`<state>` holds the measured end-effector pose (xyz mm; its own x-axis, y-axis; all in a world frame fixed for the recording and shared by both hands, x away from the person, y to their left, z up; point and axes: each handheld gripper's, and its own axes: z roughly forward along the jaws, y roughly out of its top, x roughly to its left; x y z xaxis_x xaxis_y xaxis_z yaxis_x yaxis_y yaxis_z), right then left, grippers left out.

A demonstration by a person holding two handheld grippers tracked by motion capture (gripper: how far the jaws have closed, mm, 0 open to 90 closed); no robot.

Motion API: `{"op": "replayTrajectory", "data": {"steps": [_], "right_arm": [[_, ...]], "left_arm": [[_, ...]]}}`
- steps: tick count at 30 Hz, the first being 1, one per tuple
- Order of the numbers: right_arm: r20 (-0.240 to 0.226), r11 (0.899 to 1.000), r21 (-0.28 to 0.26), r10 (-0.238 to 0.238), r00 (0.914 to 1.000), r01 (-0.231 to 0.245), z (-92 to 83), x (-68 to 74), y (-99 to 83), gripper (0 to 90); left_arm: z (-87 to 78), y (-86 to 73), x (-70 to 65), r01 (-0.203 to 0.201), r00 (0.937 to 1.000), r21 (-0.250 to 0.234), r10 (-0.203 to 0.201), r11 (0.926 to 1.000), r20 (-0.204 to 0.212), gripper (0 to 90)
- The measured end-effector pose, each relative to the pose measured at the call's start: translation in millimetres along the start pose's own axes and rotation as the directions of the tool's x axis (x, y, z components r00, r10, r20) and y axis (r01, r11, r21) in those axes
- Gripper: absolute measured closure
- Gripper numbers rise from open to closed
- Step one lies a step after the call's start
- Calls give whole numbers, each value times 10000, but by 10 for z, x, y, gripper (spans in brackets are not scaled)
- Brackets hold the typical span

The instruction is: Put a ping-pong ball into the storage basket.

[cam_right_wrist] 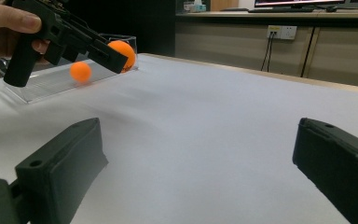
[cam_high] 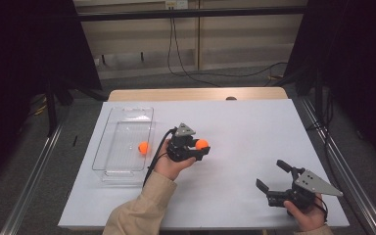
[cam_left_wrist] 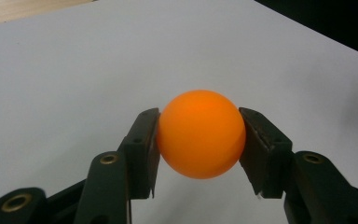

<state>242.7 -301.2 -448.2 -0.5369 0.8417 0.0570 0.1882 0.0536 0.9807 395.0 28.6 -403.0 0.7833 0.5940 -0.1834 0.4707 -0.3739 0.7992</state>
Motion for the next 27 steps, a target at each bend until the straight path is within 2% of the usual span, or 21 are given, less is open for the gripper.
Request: {"op": "replayTrajectory", "data": {"steps": [27], "right_arm": [[-41, 10000, -16, 9, 10000, -9, 2, 5, 3, 17]], "left_arm": [[-162, 11, 106, 283, 9993, -181, -287, 9994, -254, 508]]}}
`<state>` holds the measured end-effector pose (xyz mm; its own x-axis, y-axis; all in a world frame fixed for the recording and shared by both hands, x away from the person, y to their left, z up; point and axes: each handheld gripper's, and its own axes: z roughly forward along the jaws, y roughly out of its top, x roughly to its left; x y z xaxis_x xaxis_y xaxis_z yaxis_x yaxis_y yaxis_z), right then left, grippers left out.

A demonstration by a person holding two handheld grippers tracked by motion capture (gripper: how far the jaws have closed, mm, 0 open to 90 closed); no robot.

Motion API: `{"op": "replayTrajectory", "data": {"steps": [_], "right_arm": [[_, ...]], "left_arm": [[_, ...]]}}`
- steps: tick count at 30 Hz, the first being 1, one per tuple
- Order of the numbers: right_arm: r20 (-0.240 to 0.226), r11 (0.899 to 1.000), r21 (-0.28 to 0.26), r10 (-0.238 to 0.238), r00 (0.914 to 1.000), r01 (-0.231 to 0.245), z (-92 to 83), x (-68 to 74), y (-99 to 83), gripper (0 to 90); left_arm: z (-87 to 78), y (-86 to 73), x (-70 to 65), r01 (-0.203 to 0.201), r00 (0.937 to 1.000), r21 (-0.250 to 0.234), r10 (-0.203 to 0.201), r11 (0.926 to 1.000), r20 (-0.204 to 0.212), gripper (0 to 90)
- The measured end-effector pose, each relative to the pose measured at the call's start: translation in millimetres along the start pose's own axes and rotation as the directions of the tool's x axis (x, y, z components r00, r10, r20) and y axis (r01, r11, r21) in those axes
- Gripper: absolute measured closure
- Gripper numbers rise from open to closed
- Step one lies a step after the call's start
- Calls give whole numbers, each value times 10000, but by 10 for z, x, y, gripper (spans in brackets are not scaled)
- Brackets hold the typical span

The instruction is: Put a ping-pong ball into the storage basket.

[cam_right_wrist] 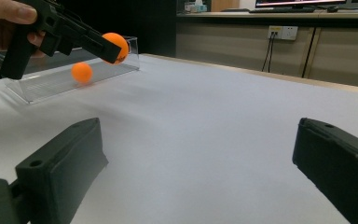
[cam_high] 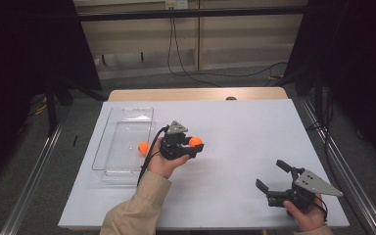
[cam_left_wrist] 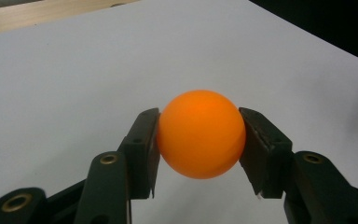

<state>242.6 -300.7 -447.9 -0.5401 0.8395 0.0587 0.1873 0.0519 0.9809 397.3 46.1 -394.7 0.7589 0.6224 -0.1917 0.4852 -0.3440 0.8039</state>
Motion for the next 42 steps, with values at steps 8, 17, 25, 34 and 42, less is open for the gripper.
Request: {"op": "replayTrajectory", "data": {"steps": [8, 17, 25, 34, 42], "right_arm": [[9, 10000, -12, 44, 10000, -44, 3, 2, 0, 17], [8, 10000, -26, -8, 10000, 8, -2, -1, 3, 17], [7, 10000, -40, 29, 10000, -29, 2, 1, 3, 17], [6, 10000, -36, 4, 10000, -4, 0, 0, 4, 17], [-4, 10000, -43, 2, 10000, -2, 3, 6, 5, 17]], "left_arm": [[-43, 12, 34, 111, 9999, -15, -111, 9999, -23, 508], [-107, 32, 60, 188, 9997, -57, -188, 9998, -135, 508], [-142, 46, 88, 230, 9995, -122, -233, 9997, -207, 508], [-182, 64, 102, 249, 9994, -86, -251, 9997, -240, 508], [-211, 68, 134, 334, 9992, -57, -335, 9994, -233, 508]]}}
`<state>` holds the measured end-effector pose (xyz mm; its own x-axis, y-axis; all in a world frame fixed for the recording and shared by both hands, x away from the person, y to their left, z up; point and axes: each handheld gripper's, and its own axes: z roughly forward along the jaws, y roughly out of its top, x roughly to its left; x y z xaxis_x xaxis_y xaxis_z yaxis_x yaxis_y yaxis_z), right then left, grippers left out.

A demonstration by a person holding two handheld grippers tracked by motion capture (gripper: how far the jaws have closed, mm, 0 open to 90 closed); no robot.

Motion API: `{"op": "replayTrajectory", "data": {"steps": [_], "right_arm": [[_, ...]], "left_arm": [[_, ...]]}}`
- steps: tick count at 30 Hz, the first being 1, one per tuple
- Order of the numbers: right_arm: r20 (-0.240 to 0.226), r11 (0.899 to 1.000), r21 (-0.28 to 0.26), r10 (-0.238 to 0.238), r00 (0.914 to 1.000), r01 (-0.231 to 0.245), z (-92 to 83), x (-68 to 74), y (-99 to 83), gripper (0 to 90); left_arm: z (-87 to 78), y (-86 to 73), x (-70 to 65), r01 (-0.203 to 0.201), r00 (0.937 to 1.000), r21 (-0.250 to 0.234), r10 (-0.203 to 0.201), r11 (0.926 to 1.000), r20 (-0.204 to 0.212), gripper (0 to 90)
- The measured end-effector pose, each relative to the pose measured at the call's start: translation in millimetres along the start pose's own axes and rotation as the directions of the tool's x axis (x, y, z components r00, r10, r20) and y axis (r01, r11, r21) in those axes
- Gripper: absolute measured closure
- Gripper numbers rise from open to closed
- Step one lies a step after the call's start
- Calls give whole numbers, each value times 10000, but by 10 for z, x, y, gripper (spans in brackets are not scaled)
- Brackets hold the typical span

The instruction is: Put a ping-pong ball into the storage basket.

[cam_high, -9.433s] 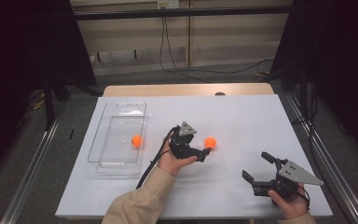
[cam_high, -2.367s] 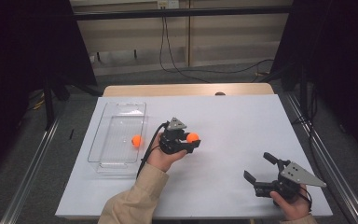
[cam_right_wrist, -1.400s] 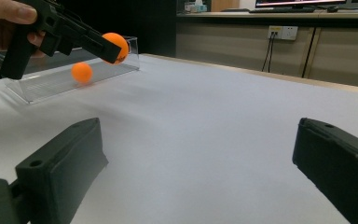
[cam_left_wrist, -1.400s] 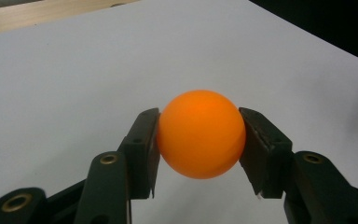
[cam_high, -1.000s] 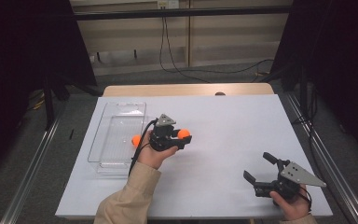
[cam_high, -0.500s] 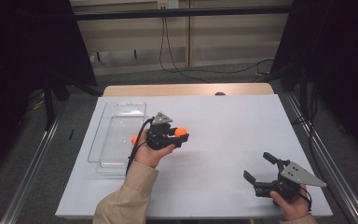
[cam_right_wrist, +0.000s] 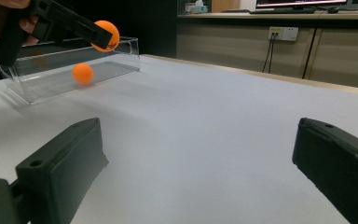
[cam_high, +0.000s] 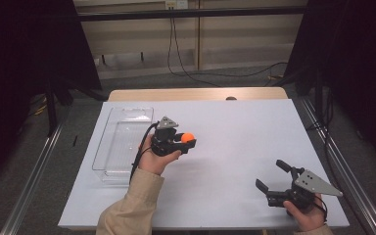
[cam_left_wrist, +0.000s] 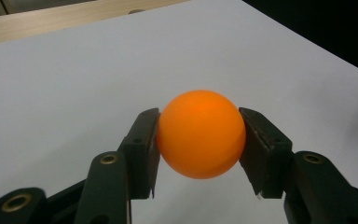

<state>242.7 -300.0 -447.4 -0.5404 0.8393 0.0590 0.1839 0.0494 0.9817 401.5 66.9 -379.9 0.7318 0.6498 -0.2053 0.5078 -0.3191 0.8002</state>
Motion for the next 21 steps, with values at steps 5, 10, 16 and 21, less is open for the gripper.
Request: {"op": "replayTrajectory", "data": {"steps": [5, 10, 16, 21], "right_arm": [[-14, 10000, -2, -9, 10000, 9, -1, 0, 0, 17], [-18, 10000, 2, -14, 10000, 14, -1, 1, 0, 17], [-17, 10000, 2, -29, 10000, 29, 2, 1, 0, 17], [-24, 10000, -3, -38, 10000, 38, 3, 7, 2, 17]], "left_arm": [[-18, 5, 12, 46, 10000, -2, -46, 10000, -6, 508], [-53, 14, 38, 30, 10000, -8, -30, 10000, -92, 508], [-80, 19, 54, 100, 9999, -35, -100, 9999, -124, 508], [-96, 17, 70, 116, 9998, -28, -117, 9999, -185, 508]]}}
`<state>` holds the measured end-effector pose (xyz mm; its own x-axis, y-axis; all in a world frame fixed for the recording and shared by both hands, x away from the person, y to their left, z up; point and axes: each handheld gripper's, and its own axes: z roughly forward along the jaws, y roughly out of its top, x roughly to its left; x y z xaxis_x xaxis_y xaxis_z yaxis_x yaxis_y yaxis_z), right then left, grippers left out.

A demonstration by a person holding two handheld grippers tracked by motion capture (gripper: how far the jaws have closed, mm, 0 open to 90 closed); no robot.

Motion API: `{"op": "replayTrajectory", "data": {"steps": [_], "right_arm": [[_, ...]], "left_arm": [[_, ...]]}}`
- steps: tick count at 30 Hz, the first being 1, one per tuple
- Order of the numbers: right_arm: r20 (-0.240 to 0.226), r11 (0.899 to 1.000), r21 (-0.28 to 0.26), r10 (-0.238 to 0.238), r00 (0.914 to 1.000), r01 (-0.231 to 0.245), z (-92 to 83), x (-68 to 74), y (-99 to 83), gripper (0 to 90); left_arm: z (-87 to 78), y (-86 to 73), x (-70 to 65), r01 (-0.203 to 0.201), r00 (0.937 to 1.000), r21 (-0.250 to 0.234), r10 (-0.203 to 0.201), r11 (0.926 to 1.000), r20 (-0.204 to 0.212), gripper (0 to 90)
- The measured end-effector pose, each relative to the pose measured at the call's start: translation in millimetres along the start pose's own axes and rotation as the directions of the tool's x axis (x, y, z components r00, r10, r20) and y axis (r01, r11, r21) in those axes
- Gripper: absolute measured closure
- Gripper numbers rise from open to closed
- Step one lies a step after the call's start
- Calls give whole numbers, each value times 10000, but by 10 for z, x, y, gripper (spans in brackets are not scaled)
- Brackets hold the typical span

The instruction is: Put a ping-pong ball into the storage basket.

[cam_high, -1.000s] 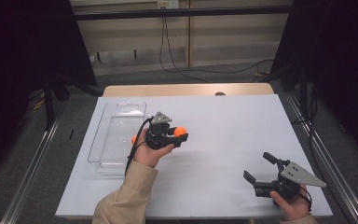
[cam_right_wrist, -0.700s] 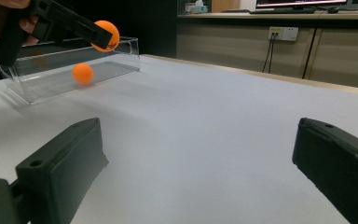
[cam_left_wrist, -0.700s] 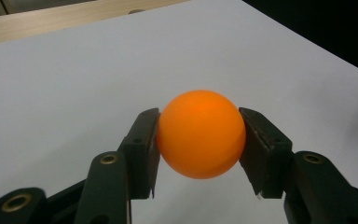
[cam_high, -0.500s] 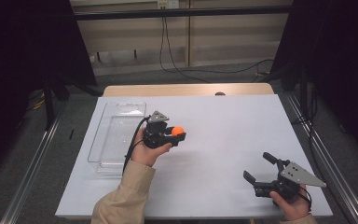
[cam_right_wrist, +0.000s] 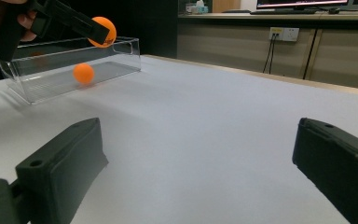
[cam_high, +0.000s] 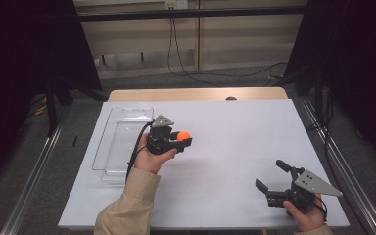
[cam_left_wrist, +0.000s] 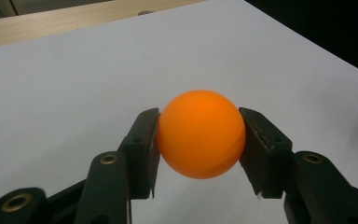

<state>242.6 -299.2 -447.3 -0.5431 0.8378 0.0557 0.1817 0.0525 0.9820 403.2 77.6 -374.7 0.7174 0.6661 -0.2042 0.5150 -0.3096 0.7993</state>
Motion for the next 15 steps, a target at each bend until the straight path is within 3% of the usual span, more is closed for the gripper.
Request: {"op": "replayTrajectory", "data": {"steps": [15], "right_arm": [[0, 10000, 13, 0, 10000, 0, 2, -1, -1, 18]], "left_arm": [[-89, 8, 97, 151, 9997, -71, -152, 9999, -173, 508]]}}
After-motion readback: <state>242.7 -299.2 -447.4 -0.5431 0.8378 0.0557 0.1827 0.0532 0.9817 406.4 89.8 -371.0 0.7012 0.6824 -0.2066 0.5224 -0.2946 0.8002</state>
